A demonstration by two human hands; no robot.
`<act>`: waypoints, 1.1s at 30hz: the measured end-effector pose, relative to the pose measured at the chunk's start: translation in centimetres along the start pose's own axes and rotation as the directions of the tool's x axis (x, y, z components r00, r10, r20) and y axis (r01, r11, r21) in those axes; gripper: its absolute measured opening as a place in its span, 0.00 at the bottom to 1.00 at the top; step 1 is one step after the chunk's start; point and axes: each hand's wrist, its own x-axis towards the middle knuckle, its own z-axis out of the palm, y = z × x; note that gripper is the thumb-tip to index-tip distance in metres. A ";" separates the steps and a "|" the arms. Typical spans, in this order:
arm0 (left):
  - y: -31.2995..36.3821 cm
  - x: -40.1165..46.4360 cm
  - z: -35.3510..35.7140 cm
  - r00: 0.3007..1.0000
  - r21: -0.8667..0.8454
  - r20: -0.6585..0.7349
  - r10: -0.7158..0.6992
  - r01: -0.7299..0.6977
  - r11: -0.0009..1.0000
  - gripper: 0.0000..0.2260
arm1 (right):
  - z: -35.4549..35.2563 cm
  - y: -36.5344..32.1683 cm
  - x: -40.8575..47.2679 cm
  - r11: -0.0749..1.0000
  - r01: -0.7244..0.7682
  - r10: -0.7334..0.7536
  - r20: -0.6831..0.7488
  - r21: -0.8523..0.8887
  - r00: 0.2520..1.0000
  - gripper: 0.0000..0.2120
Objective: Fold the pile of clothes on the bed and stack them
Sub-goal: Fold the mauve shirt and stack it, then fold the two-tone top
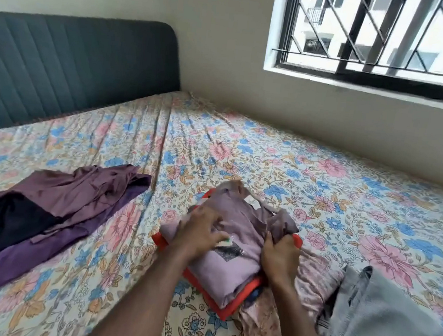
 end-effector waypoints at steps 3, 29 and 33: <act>-1.3 -1.2 0.9 0.998 0.041 -0.067 0.017 -0.014 0.999 0.15 | -0.4 0.3 -0.1 0.997 0.030 -0.035 -0.069 -0.068 0.997 0.17; -25.7 -21.3 -15.7 0.771 -0.209 -0.405 -0.492 0.446 0.870 0.08 | 27.0 -12.4 -23.0 0.234 0.971 -0.619 0.764 -0.041 0.181 0.07; -29.6 -24.1 -16.7 0.698 -0.265 -0.432 -0.571 0.507 0.820 0.07 | 32.1 -13.0 -26.4 0.255 0.960 -0.609 0.790 0.113 0.069 0.17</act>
